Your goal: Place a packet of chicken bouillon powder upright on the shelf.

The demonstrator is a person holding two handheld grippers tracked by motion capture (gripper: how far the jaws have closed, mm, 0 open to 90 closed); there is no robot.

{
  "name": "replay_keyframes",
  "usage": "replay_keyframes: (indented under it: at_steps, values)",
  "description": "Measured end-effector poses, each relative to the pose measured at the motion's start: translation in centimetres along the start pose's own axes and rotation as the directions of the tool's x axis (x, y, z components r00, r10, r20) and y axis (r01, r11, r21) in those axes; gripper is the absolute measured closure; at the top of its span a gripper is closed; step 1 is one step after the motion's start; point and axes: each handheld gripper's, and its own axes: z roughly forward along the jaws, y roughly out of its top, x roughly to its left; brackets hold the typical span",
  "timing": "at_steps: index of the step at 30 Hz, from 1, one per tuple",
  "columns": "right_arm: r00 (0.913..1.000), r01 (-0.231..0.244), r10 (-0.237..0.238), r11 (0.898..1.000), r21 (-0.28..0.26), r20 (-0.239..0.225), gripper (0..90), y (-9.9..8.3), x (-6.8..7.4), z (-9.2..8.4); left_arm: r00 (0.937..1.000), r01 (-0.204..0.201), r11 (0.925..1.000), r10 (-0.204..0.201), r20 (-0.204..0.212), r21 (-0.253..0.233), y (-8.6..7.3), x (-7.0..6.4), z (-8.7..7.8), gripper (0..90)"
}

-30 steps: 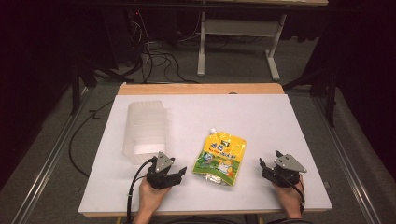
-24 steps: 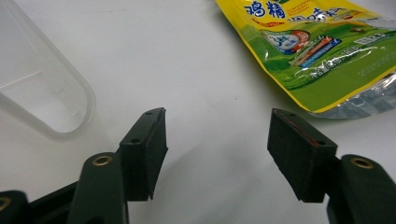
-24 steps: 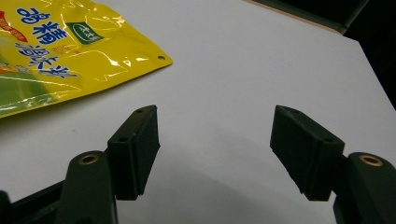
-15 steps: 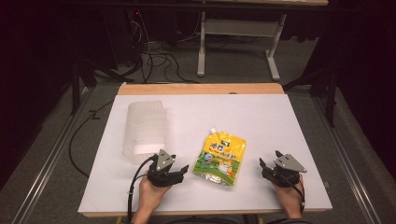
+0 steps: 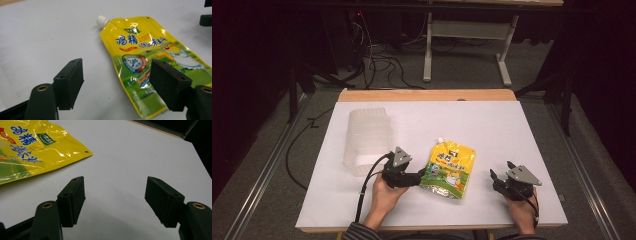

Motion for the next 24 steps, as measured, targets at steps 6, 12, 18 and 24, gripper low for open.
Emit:
replay_keyframes:
  at_steps: [6,12,18,24]
  values:
    - [1.0000,0.007,-0.007,1.000,-0.002,-0.002,32.8,0.0,0.0,0.0,0.9994,0.021,0.9954,-0.024,0.027,0.093,1.8,0.3,3.0,25.3]
    - [1.0000,0.007,-0.007,1.000,-0.002,0.003,32.7,0.0,0.1,-0.1,0.9981,0.051,0.9918,-0.055,0.029,0.117,3.0,0.6,4.7,23.5]
    - [1.0000,0.006,-0.006,1.000,-0.003,-0.003,32.7,0.0,0.1,0.0,0.9979,0.048,0.9869,-0.054,0.037,0.154,3.9,0.7,6.4,22.8]
    - [1.0000,0.009,-0.009,1.000,-0.002,-0.005,32.7,0.0,0.0,0.0,0.9968,0.057,0.9784,-0.067,0.043,0.199,4.7,0.6,8.2,21.0]
